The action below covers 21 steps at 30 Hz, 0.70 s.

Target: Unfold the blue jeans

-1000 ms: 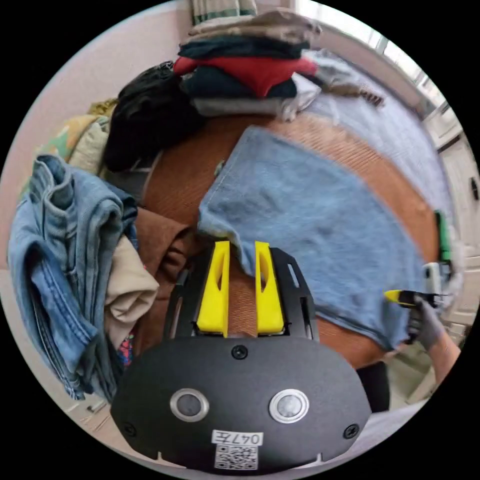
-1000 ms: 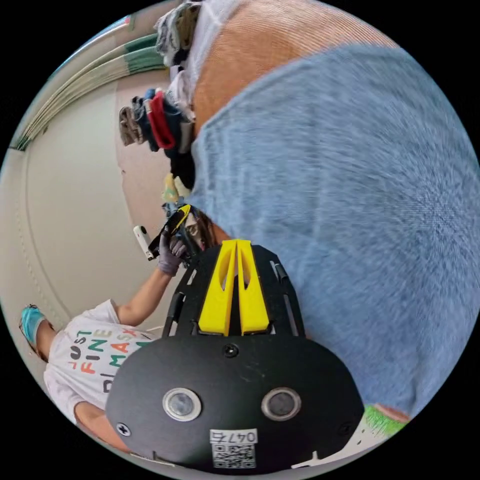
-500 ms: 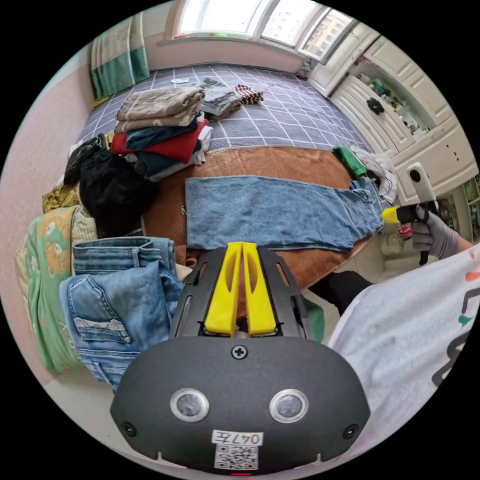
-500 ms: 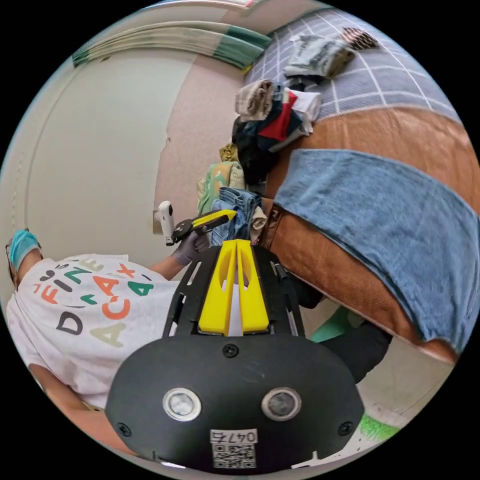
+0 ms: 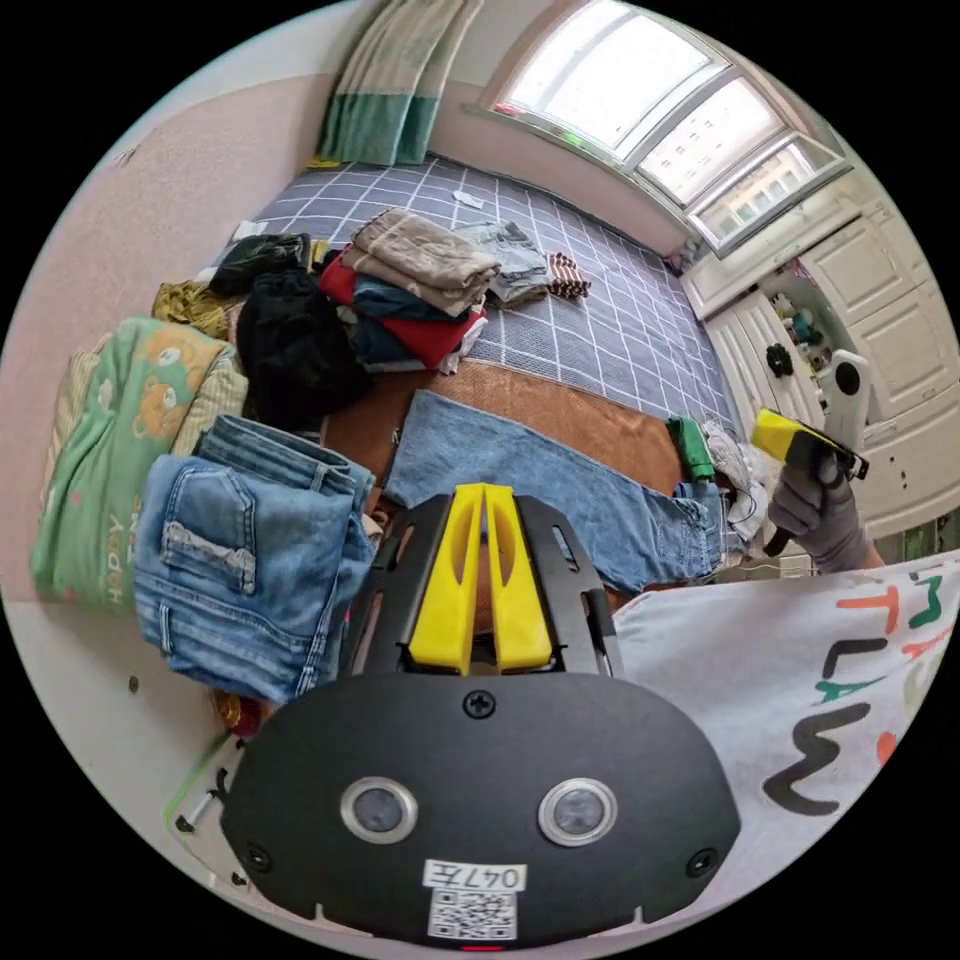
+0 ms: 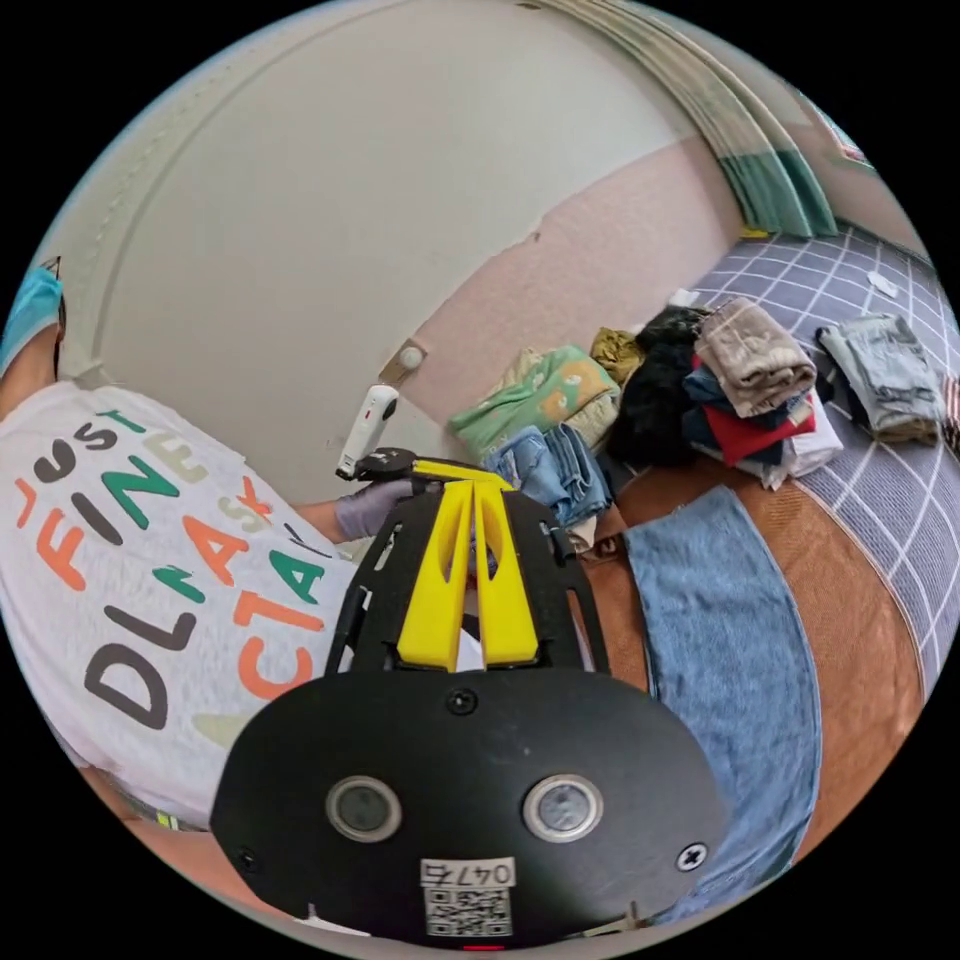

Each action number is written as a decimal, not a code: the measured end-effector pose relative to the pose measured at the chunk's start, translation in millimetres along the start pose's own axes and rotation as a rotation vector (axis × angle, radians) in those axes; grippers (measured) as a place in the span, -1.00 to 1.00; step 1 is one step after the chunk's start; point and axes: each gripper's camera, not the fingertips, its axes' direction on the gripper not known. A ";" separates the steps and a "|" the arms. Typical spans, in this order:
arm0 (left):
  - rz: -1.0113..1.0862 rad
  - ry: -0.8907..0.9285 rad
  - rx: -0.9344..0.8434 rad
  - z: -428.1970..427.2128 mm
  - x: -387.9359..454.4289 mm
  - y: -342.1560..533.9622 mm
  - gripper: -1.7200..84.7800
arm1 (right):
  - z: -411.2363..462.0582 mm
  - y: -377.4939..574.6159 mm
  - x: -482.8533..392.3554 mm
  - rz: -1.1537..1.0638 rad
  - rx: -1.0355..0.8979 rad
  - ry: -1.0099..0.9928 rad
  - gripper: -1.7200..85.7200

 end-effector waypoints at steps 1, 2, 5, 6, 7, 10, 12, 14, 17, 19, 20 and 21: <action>-0.003 -0.018 -0.003 -0.2 -2.2 6.7 -0.98 | -2.5 2.6 -1.4 -0.020 -0.020 -0.024 -0.99; -0.011 -0.062 -0.008 0.3 -7.8 19.8 -0.98 | -3.6 7.4 -2.5 -0.026 -0.052 -0.038 -0.99; -0.042 -0.172 -0.016 2.9 -30.1 46.0 -0.98 | -6.5 27.4 -3.8 0.008 -0.144 -0.075 -0.99; -0.063 -0.210 -0.002 0.9 -42.6 54.2 -0.98 | -8.0 32.3 -4.3 0.016 -0.155 -0.081 -0.99; -0.069 -0.219 0.011 -0.5 -49.2 58.1 -0.98 | -11.2 41.7 -5.5 0.035 -0.175 -0.088 -0.99; -0.047 -0.235 0.062 1.6 -84.3 72.0 -0.98 | -18.7 58.5 -8.6 0.100 -0.199 -0.066 -0.99; 0.007 -0.216 0.050 19.7 -118.4 72.2 -0.98 | -23.8 62.0 -13.2 0.143 -0.163 -0.055 -0.99; 0.062 -0.176 0.034 36.0 -146.2 67.8 -0.98 | -25.4 60.8 -25.8 0.188 -0.094 -0.024 -0.99; 0.139 -0.067 -0.013 57.0 -193.5 56.6 -0.98 | -14.5 54.2 -50.2 0.219 -0.002 0.003 -0.99; 0.189 -0.023 -0.030 64.5 -218.1 54.7 -0.97 | -1.2 48.7 -67.0 0.217 0.032 0.008 -0.99; 0.220 -0.021 -0.047 70.7 -233.2 55.7 -0.97 | 8.5 45.3 -77.0 0.223 0.045 0.006 -0.99; 0.244 -0.028 -0.063 76.0 -246.7 57.9 -0.97 | 12.9 43.9 -81.9 0.228 0.052 -0.001 -0.99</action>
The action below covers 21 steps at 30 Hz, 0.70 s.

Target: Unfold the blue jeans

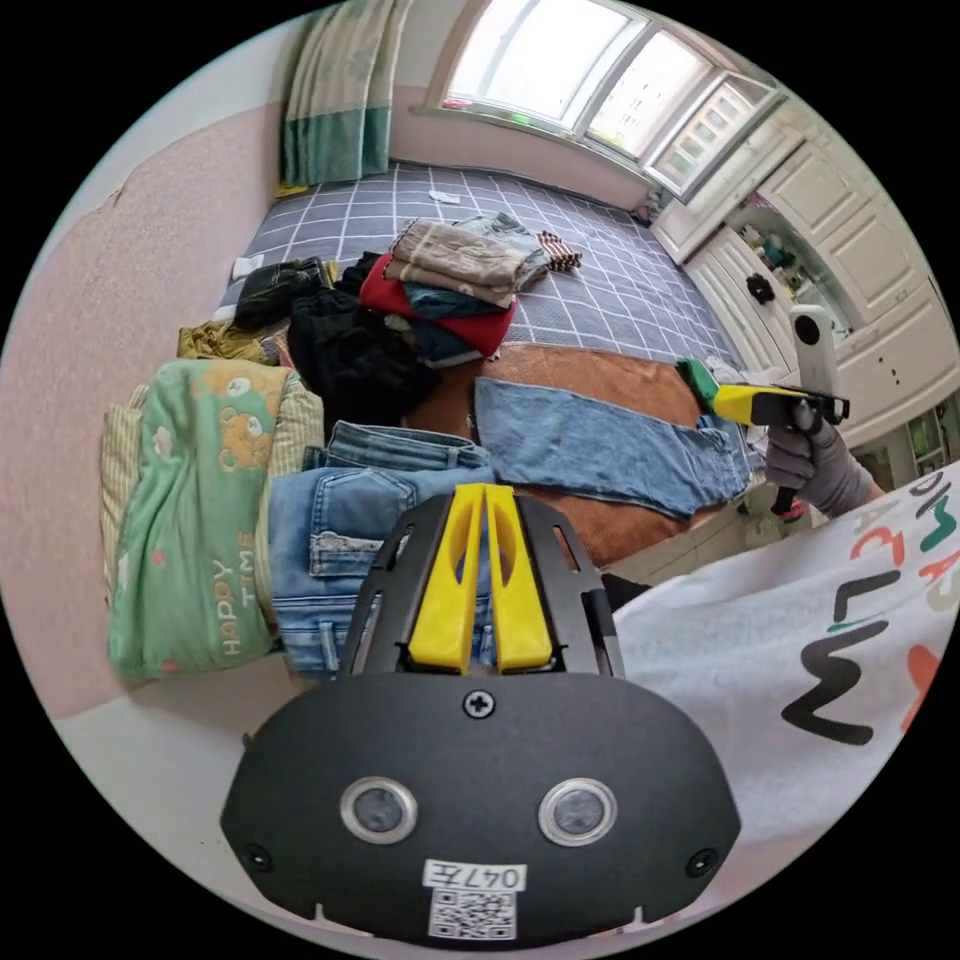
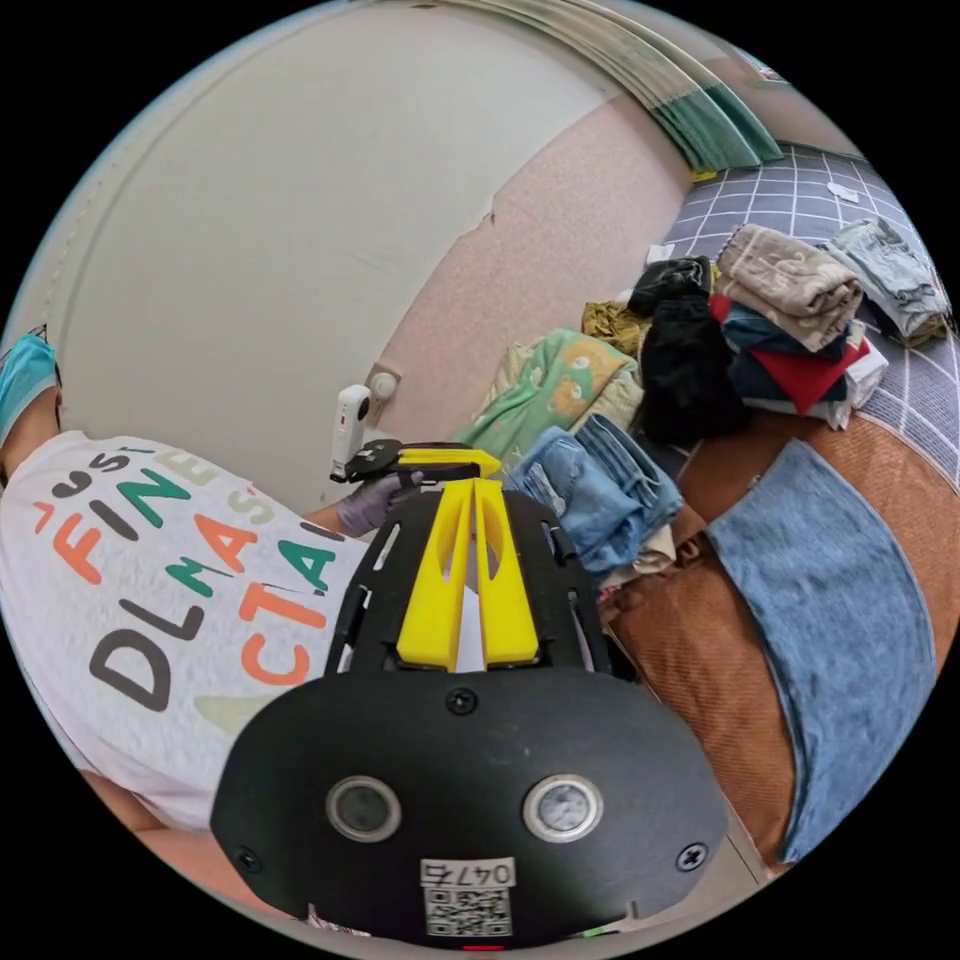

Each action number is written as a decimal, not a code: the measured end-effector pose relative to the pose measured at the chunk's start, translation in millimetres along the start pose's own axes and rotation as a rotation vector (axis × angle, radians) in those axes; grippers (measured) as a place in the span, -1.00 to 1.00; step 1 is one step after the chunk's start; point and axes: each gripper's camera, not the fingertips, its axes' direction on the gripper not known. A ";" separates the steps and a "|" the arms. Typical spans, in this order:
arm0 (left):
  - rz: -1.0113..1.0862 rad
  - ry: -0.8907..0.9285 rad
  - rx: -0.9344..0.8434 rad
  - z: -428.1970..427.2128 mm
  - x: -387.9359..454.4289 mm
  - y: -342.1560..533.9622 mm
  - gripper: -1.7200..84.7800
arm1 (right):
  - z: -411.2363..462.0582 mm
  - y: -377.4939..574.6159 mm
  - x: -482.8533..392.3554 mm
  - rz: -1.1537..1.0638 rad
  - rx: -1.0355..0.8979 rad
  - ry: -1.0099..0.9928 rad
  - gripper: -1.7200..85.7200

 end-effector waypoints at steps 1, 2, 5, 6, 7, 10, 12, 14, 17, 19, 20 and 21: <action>0.010 -0.003 -0.006 2.2 -5.2 2.5 -0.97 | 6.8 0.4 -10.6 0.004 0.017 -0.024 -0.99; 0.028 -0.007 -0.009 4.9 -13.5 7.4 -0.96 | 10.5 1.8 -22.0 0.000 0.038 -0.042 -0.99; 0.057 -0.026 -0.006 12.7 -22.9 18.1 -0.92 | 9.5 10.6 -46.2 -0.003 0.082 -0.039 -0.99; 0.062 -0.035 -0.007 19.0 -23.2 23.6 -0.90 | 8.2 13.3 -49.6 -0.002 0.087 -0.038 -0.99; 0.061 -0.041 -0.008 23.0 -23.0 26.9 -0.89 | 4.5 19.9 -54.9 0.002 0.096 -0.036 -0.99; 0.041 -0.045 -0.018 48.0 -16.9 50.5 -0.83 | -7.2 40.5 -59.9 0.023 0.090 -0.030 -0.99; 0.013 -0.054 -0.023 71.4 -5.2 74.5 -0.80 | -15.0 53.1 -58.3 0.038 0.077 -0.027 -0.99; -0.013 -0.084 -0.042 92.2 6.8 92.6 -0.78 | -25.7 66.8 -53.7 0.069 0.060 -0.031 -0.99; -0.045 -0.124 -0.077 127.6 31.0 117.7 -0.75 | -43.7 78.2 -56.4 0.071 0.083 -0.053 -0.99; -0.038 -0.155 -0.094 150.2 48.0 128.6 -0.74 | -53.1 82.7 -61.0 0.057 0.081 -0.049 -0.99; -0.037 -0.176 -0.119 168.6 58.0 134.4 -0.73 | -59.0 85.9 -63.8 0.050 0.076 -0.044 -0.99; -0.049 -0.187 -0.148 188.4 64.9 139.6 -0.71 | -61.9 87.7 -65.1 0.048 0.074 -0.042 -0.99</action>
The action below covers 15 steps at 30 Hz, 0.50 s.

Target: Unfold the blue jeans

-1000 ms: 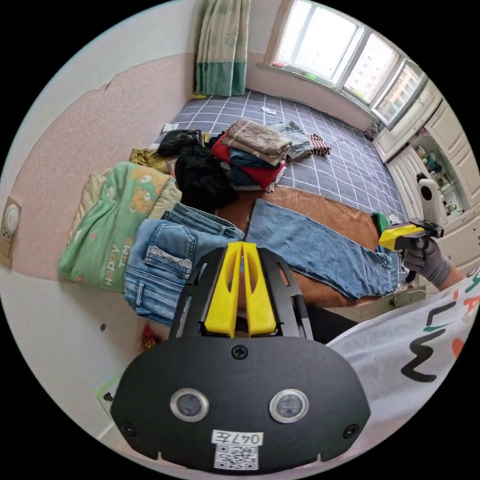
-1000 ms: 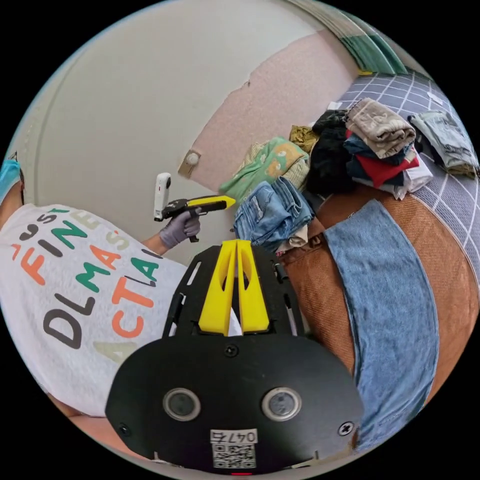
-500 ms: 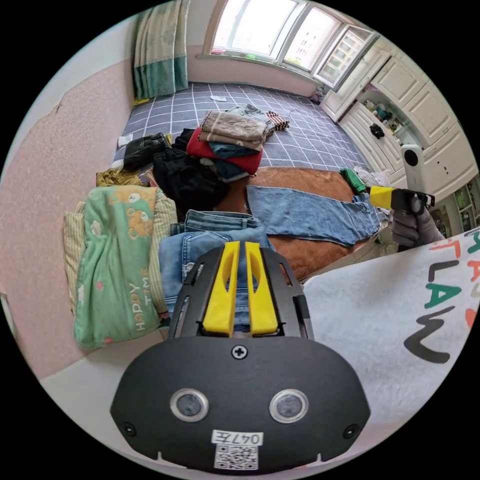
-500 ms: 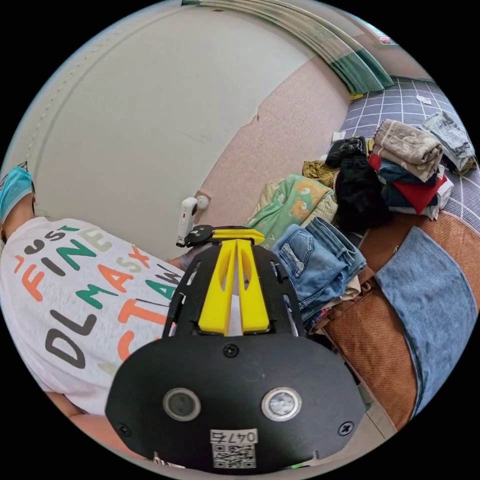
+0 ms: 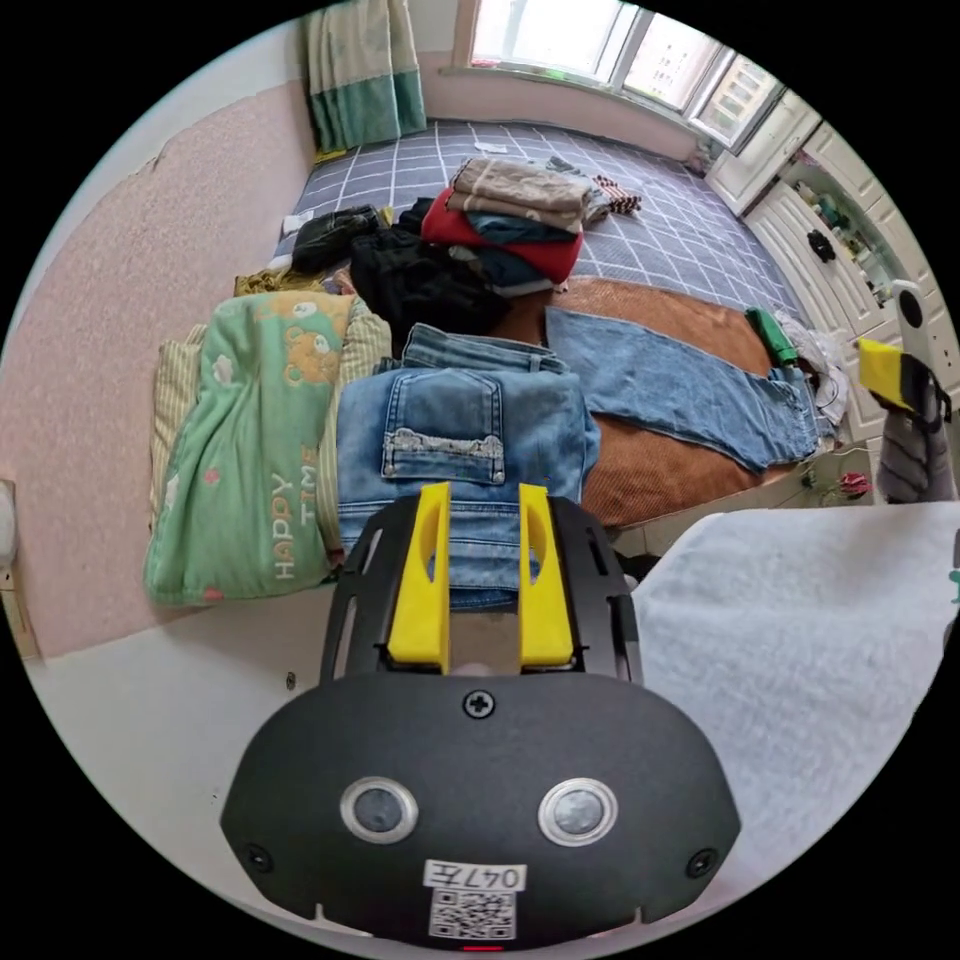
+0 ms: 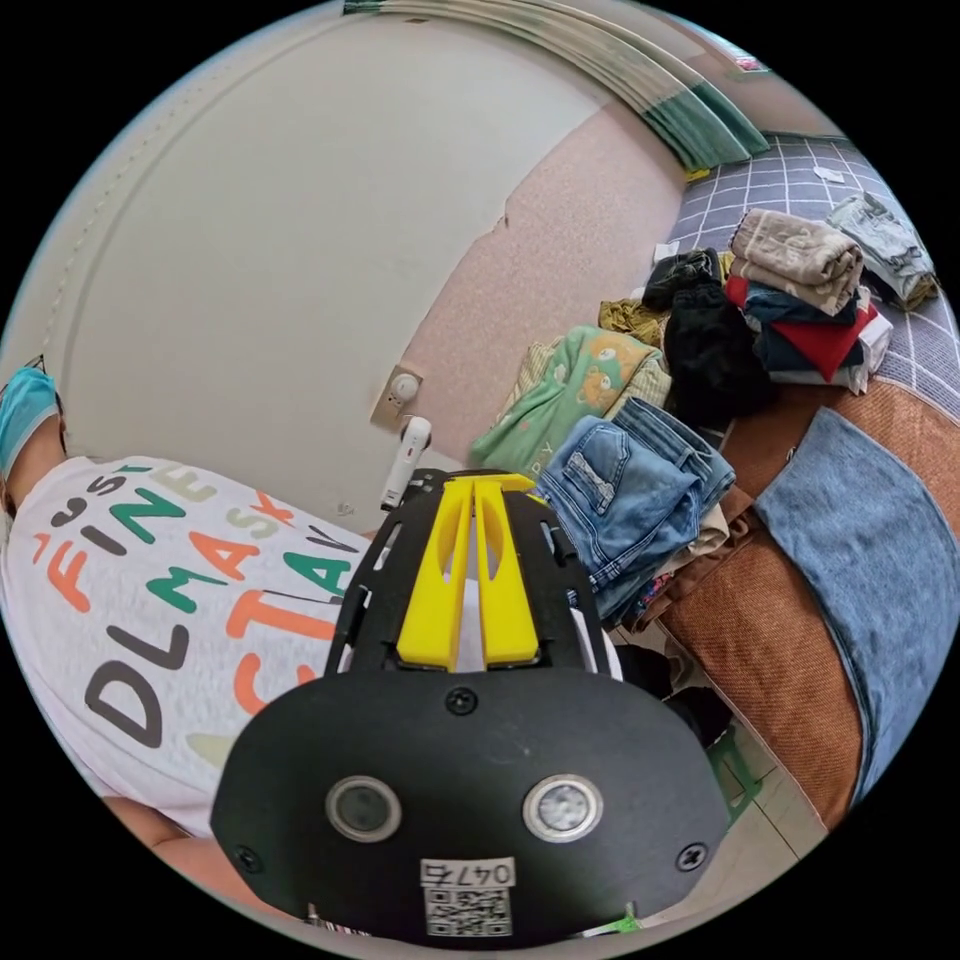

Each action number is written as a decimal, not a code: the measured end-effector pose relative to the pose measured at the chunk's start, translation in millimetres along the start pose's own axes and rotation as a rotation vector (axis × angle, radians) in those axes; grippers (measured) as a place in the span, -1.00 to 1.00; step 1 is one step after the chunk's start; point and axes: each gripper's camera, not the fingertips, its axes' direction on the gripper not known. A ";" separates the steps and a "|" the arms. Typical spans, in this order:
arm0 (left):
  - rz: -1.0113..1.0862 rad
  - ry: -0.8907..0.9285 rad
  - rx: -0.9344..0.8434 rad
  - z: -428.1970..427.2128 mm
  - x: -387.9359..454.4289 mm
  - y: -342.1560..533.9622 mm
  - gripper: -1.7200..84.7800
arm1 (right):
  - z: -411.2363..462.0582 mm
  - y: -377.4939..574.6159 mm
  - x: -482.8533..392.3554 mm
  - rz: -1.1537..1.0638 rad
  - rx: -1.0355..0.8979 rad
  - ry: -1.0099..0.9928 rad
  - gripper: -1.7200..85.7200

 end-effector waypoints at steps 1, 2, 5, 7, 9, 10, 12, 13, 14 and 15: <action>-0.009 0.001 -0.018 10.0 4.1 1.4 -0.71 | -5.8 3.5 -1.8 -0.001 -0.006 0.002 -0.99; -0.036 0.016 -0.052 30.6 10.3 4.5 -0.70 | -11.5 7.1 -2.6 0.002 -0.014 0.003 -0.99; -0.103 0.067 -0.120 79.1 22.4 17.7 -0.69 | -26.3 16.7 -2.1 0.027 -0.038 0.016 -0.99; -0.135 0.082 -0.161 106.2 30.2 28.4 -0.70 | -35.8 21.5 -1.6 0.046 -0.048 0.030 -0.99; -0.160 0.112 -0.207 138.8 41.9 44.6 -0.71 | -44.6 25.0 -0.4 0.068 -0.052 0.046 -0.99; -0.164 0.121 -0.213 145.1 44.9 48.8 -0.71 | -49.3 26.1 0.8 0.082 -0.054 0.052 -0.99; -0.178 0.142 -0.225 164.7 56.7 65.2 -0.73 | -53.9 25.7 3.1 0.101 -0.058 0.059 -0.99; -0.180 0.144 -0.229 169.2 59.6 68.7 -0.74 | -55.2 24.0 4.5 0.111 -0.062 0.062 -0.99; -0.181 0.145 -0.240 178.1 65.1 75.3 -0.75 | -55.2 21.0 5.1 0.118 -0.068 0.061 -0.99; -0.186 0.147 -0.251 186.2 69.7 81.4 -0.75 | -54.7 19.0 5.1 0.119 -0.071 0.059 -0.99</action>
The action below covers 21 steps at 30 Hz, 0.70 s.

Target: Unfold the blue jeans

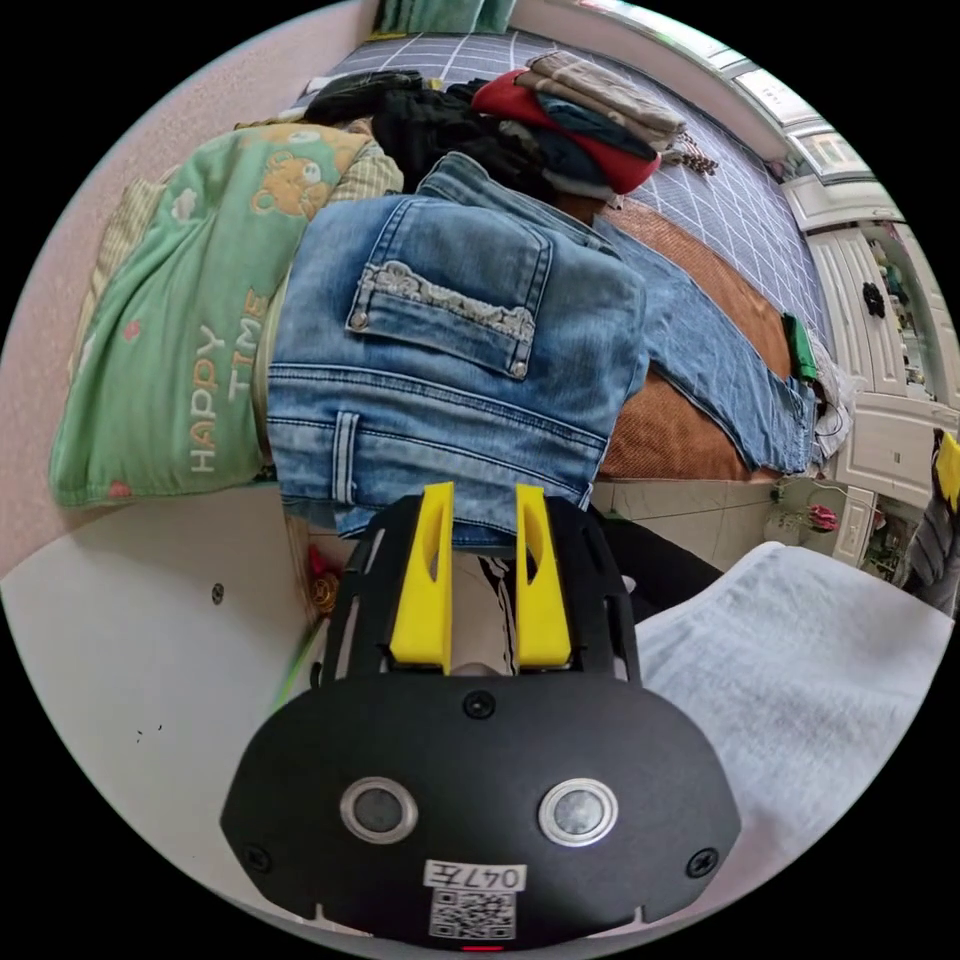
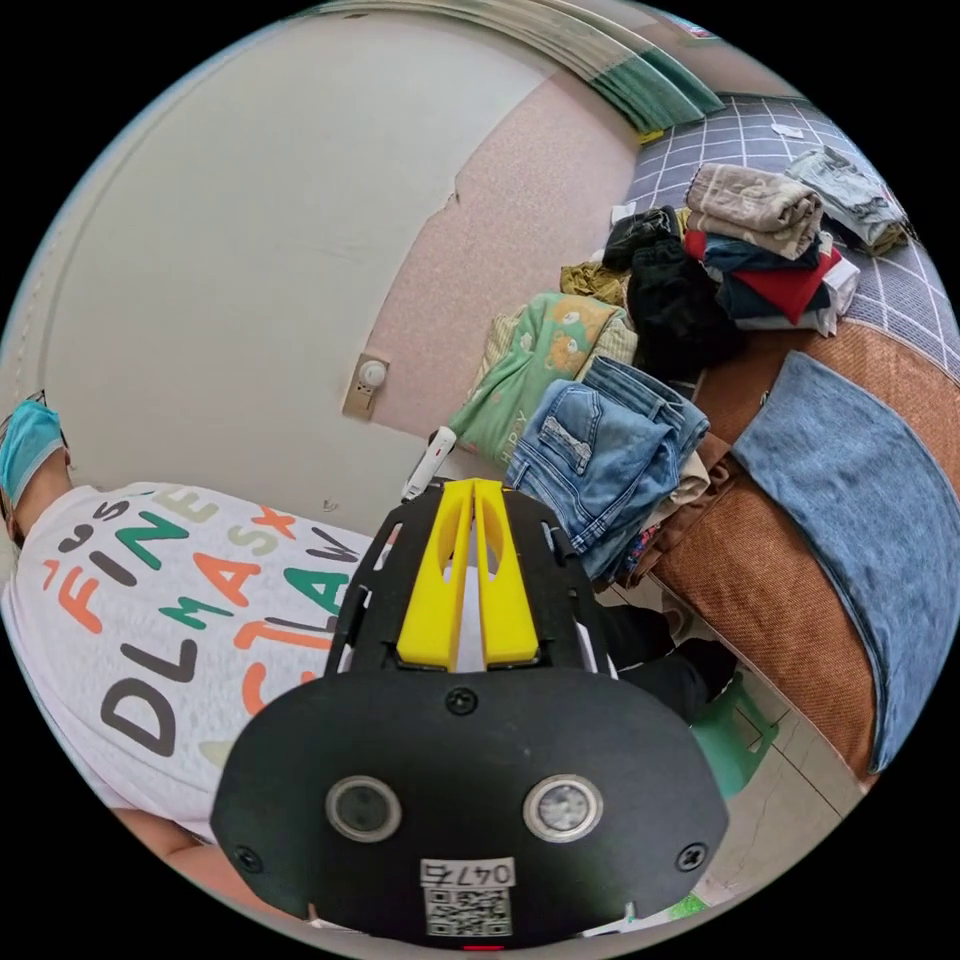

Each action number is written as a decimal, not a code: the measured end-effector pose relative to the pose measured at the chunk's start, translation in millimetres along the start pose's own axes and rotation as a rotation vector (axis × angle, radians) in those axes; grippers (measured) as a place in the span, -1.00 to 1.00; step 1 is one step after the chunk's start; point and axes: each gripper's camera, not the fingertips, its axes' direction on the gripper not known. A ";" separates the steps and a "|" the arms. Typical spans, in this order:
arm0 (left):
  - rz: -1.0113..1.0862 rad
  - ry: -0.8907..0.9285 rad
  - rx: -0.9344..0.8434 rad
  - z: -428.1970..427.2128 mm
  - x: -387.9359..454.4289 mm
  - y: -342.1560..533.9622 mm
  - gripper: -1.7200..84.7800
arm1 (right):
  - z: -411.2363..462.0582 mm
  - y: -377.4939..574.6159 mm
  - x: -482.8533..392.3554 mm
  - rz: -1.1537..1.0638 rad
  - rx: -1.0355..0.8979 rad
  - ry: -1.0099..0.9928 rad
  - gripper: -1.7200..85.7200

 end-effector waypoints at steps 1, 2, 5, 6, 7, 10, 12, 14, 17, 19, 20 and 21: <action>-0.004 0.003 -0.003 4.4 0.9 2.1 -0.76 | 1.3 -4.8 -1.4 -0.001 -0.008 -0.005 -0.99; -0.014 0.011 -0.009 12.4 2.4 6.2 -0.77 | 3.4 -10.1 -4.0 -0.008 -0.017 -0.010 -0.99; -0.028 0.053 -0.021 25.4 10.6 15.5 -0.82 | 8.8 -23.0 -13.6 -0.041 -0.034 -0.023 -0.99; -0.020 0.065 -0.012 25.3 17.3 19.9 -0.84 | 9.6 -25.0 -15.5 -0.047 -0.036 -0.026 -0.99; -0.015 0.067 -0.005 24.1 21.2 22.5 -0.85 | 11.2 -28.3 -18.7 -0.058 -0.041 -0.033 -0.99; 0.000 0.060 0.051 9.4 41.5 38.7 -0.93 | 13.9 -32.5 -21.4 -0.067 -0.062 -0.047 -0.99; -0.003 0.073 0.089 -1.3 56.1 51.4 -0.96 | 13.4 -33.7 -19.9 -0.064 -0.075 -0.055 -0.99; -0.008 0.081 0.106 -5.7 67.3 59.5 -0.97 | 9.2 -35.0 -17.4 -0.055 -0.078 -0.062 -0.99; -0.004 0.079 0.126 -8.9 90.2 71.1 -0.97 | 0.3 -36.4 -16.4 -0.054 -0.069 -0.069 -0.99; 0.005 0.071 0.125 -7.5 105.8 75.1 -0.97 | -5.0 -36.4 -15.4 -0.051 -0.066 -0.068 -0.99; 0.013 0.063 0.118 -5.9 116.5 76.7 -0.97 | -8.5 -35.7 -14.2 -0.046 -0.063 -0.069 -0.99; 0.020 0.054 0.115 -4.8 127.2 78.0 -0.97 | -10.2 -35.1 -13.3 -0.042 -0.062 -0.070 -0.99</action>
